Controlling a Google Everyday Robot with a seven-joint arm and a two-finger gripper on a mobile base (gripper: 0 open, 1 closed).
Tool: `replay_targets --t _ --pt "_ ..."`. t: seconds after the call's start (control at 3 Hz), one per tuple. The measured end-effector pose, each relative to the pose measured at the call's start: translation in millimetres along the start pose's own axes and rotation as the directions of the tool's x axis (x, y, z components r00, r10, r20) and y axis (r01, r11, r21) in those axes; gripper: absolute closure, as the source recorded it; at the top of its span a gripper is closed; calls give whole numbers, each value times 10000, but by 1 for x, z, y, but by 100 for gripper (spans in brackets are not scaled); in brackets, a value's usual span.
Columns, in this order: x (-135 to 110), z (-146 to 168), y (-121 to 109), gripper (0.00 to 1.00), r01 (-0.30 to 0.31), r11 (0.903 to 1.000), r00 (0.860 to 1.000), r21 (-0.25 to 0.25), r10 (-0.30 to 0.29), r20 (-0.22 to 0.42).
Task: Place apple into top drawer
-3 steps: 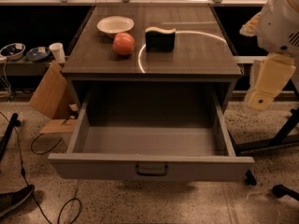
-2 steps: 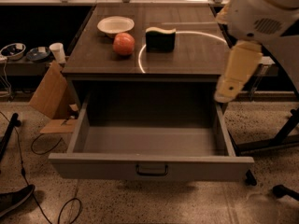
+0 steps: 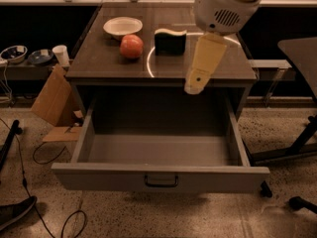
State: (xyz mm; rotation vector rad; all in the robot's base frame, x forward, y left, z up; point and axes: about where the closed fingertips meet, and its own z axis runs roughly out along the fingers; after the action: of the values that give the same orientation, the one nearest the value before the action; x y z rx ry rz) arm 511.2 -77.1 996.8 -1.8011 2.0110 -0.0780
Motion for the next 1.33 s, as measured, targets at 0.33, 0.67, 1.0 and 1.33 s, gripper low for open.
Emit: replay_targets --t 0.33,0.67,1.0,1.33 --pt "-10 26 -15 0 -1346 9909 9904 -93 1348 290" --pt "-10 26 -15 0 -1346 9909 9904 -91 1348 291" --pt "-24 29 -22 0 -1349 9908 9902 144 1342 382" --pt "-61 38 -46 0 -857 9952 9944 482 825 659"
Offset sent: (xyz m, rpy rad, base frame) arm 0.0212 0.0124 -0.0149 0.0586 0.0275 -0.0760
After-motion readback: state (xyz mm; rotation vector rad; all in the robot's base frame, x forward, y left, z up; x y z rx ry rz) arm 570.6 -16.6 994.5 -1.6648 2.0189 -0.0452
